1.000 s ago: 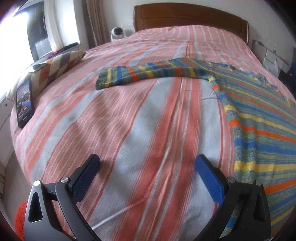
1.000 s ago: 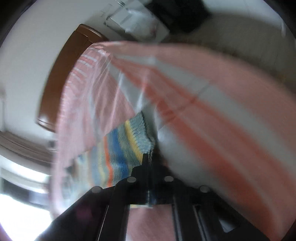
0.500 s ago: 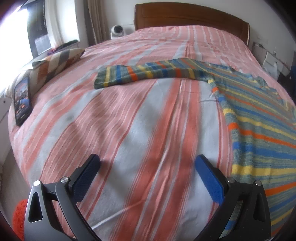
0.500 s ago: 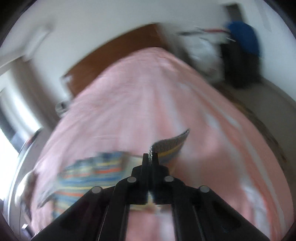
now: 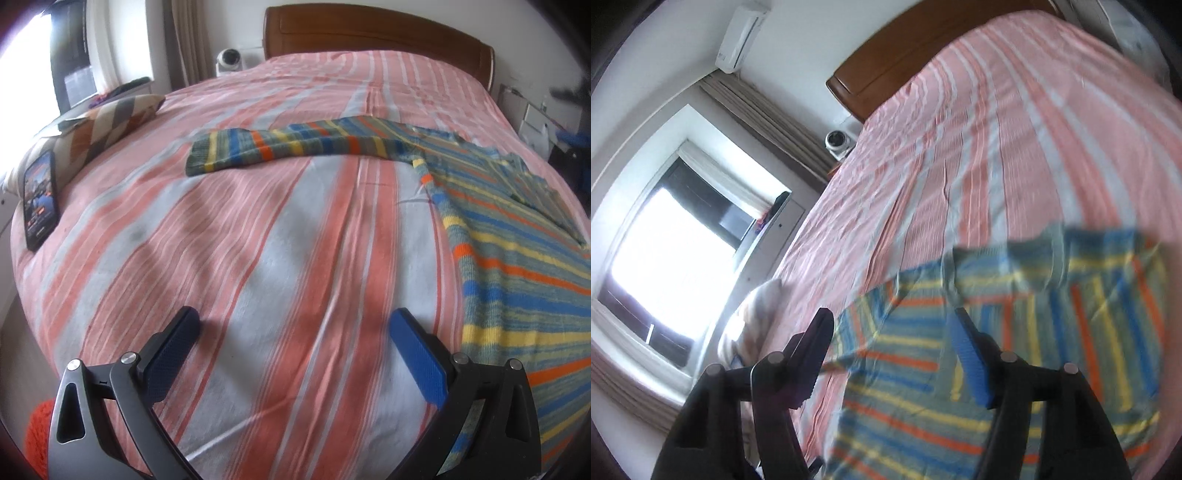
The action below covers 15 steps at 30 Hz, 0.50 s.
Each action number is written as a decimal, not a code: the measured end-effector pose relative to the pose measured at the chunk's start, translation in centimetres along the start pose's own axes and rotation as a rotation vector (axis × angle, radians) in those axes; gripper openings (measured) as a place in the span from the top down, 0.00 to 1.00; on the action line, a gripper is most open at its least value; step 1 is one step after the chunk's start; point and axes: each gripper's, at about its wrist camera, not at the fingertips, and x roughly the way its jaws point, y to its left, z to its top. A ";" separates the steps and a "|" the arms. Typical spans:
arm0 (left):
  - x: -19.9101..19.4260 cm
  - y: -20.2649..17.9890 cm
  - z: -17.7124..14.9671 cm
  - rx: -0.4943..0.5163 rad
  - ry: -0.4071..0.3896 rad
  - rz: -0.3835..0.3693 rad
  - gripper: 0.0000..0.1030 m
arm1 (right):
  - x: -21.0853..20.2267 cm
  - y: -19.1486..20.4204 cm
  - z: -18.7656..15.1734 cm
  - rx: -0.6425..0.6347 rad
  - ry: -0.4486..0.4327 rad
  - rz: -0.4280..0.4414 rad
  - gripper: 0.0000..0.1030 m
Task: Fold small clothes
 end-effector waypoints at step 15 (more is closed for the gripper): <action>-0.1 -0.5 -0.5 0.018 -0.016 0.037 0.00 | -10.5 -8.1 -15.6 -0.324 0.036 -0.638 0.37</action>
